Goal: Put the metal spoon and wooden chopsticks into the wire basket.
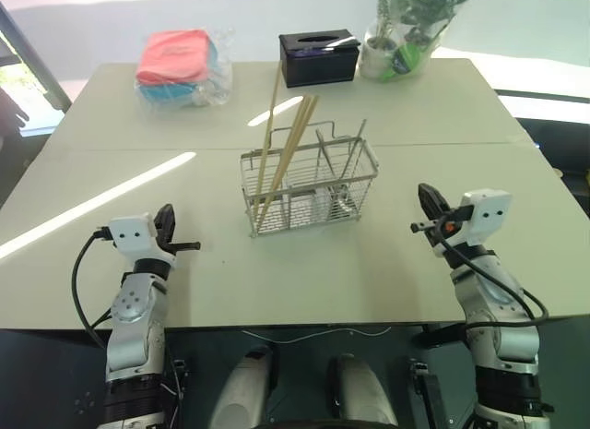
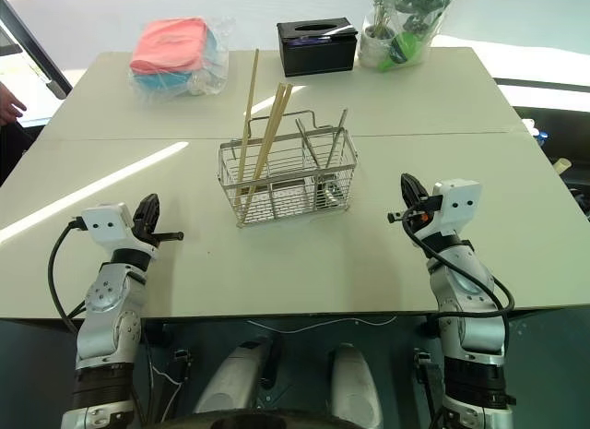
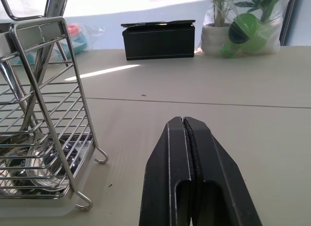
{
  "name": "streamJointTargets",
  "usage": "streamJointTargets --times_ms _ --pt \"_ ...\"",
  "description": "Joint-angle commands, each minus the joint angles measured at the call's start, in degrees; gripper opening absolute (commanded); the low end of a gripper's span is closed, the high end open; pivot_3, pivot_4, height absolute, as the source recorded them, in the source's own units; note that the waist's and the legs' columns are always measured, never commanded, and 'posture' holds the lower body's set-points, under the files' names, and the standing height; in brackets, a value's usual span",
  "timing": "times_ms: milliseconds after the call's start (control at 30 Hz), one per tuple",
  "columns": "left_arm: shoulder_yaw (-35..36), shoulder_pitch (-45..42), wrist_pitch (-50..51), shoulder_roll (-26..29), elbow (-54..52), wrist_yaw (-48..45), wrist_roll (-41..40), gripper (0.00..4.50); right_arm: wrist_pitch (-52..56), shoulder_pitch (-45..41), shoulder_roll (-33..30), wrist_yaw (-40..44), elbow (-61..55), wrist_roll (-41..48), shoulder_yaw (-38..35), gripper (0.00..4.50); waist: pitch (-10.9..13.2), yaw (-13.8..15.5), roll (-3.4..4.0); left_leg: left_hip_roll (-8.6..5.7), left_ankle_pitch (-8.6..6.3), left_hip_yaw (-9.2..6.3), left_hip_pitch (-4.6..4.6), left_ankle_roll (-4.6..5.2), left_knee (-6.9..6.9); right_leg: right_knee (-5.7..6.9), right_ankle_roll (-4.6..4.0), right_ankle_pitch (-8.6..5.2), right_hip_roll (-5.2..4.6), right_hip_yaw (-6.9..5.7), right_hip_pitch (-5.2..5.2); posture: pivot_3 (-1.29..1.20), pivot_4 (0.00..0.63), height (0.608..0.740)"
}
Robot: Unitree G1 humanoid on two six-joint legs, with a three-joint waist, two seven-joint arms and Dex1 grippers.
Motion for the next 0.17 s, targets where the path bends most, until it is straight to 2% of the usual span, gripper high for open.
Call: streamJointTargets --times_ms 33,167 --pt "0.73 -0.03 -0.23 0.49 -2.50 -0.41 -0.74 0.03 -0.29 -0.12 -0.10 -0.09 -1.57 0.76 -0.88 0.00 0.00 0.00 0.00 0.00 0.00 0.00 0.00 0.00 0.00 0.00 0.00 0.00 0.00 0.00 0.00 0.00 0.150 0.740" --pt "0.41 -0.16 -0.14 0.59 -2.58 -0.27 -0.22 0.03 -0.29 -0.17 -0.09 -0.18 -1.44 0.84 -0.87 0.00 0.00 0.00 0.00 0.00 0.01 0.00 0.00 0.01 0.00 0.00 0.00 0.00 0.00 0.00 0.00 0.00 0.150 0.740"
